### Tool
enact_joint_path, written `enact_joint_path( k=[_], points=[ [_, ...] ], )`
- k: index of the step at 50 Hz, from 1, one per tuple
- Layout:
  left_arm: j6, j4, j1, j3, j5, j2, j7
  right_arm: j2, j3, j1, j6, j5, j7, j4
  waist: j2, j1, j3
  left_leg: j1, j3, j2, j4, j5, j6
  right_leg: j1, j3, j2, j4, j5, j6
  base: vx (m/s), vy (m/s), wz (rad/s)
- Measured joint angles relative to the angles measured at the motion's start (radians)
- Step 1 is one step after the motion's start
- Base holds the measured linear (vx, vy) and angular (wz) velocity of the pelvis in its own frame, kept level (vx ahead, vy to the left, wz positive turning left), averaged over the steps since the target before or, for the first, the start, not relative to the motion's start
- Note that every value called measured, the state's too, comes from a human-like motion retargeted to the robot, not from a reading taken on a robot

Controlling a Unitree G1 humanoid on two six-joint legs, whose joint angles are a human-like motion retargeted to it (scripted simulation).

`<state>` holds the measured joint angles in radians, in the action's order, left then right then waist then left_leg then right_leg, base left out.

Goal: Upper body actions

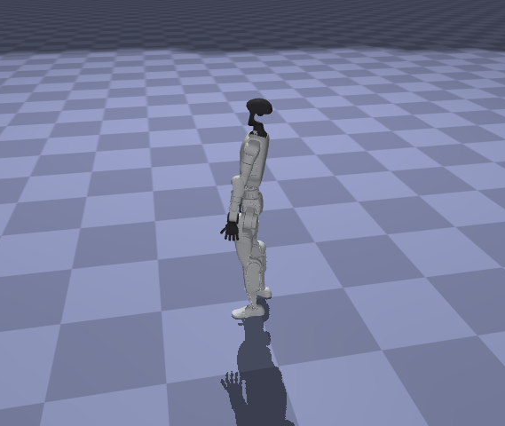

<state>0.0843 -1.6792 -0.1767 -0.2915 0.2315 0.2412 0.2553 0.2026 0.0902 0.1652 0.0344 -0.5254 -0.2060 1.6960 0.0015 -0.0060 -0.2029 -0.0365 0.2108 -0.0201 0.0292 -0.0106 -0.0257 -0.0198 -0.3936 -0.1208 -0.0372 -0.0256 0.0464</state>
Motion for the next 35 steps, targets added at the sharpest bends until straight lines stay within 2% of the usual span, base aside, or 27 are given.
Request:
enact_joint_path(
  k=[7,12,16,20,23,27,35],
  points=[
    [-0.024,0.032,-0.309,-0.07,-0.273,0.11,0.006,0.003,0.108,0.31,0.024,0.233,-0.017,-0.104,0.011,-0.011,-0.048,0.002,-0.01,-0.005,-0.003,-0.002,0.003,0.012,-0.012,0.001,0.003,0.001,-0.002,0.07,0.17,0.08],
    [-0.039,0.105,-0.572,-0.069,-0.35,0.186,0.006,0.009,0.112,0.588,0.039,0.335,-0.084,-0.186,0.022,-0.016,-0.101,0.0,-0.008,-0.003,-0.005,0.002,0.002,0.008,-0.008,0.003,0.0,0.004,-0.002,0.14,0.13,-0.03],
    [-0.061,0.175,-0.787,-0.014,-0.391,0.222,-0.027,0.033,0.068,0.79,0.057,0.473,-0.102,-0.264,0.027,0.012,-0.169,-0.026,0.005,0.001,-0.004,0.007,0.0,-0.027,0.004,0.005,-0.003,0.006,-0.001,0.12,0.12,-0.15],
    [-0.096,0.247,-0.983,0.079,-0.503,0.247,-0.088,0.087,-0.016,0.978,0.062,0.695,-0.075,-0.342,0.021,0.046,-0.232,-0.066,0.014,0.005,-0.002,0.011,-0.003,-0.073,0.015,0.006,-0.005,0.009,0.002,0.01,0.02,-0.03],
    [-0.13,0.294,-1.114,0.158,-0.574,0.286,-0.153,0.147,-0.106,1.117,0.086,0.876,-0.02,-0.407,0.015,0.062,-0.251,-0.084,0.014,0.008,-0.003,0.012,-0.005,-0.091,0.017,0.006,-0.006,0.01,0.003,-0.01,-0.06,0.0],
    [-0.157,0.372,-1.263,0.278,-0.645,0.365,-0.24,0.252,-0.242,1.309,0.161,1.042,0.104,-0.478,0.009,0.08,-0.251,-0.104,0.016,0.014,-0.002,0.013,-0.005,-0.109,0.021,0.012,-0.004,0.012,0.006,-0.09,-0.15,-0.03],
    [-0.24,0.506,-1.506,0.452,-0.748,0.474,-0.342,0.434,-0.411,1.597,0.369,1.114,0.483,-0.564,-0.025,0.121,-0.246,-0.137,0.012,0.019,0.0,0.014,-0.008,-0.14,0.022,0.012,-0.003,0.015,0.014,-0.1,-0.08,0.03]
  ],
)
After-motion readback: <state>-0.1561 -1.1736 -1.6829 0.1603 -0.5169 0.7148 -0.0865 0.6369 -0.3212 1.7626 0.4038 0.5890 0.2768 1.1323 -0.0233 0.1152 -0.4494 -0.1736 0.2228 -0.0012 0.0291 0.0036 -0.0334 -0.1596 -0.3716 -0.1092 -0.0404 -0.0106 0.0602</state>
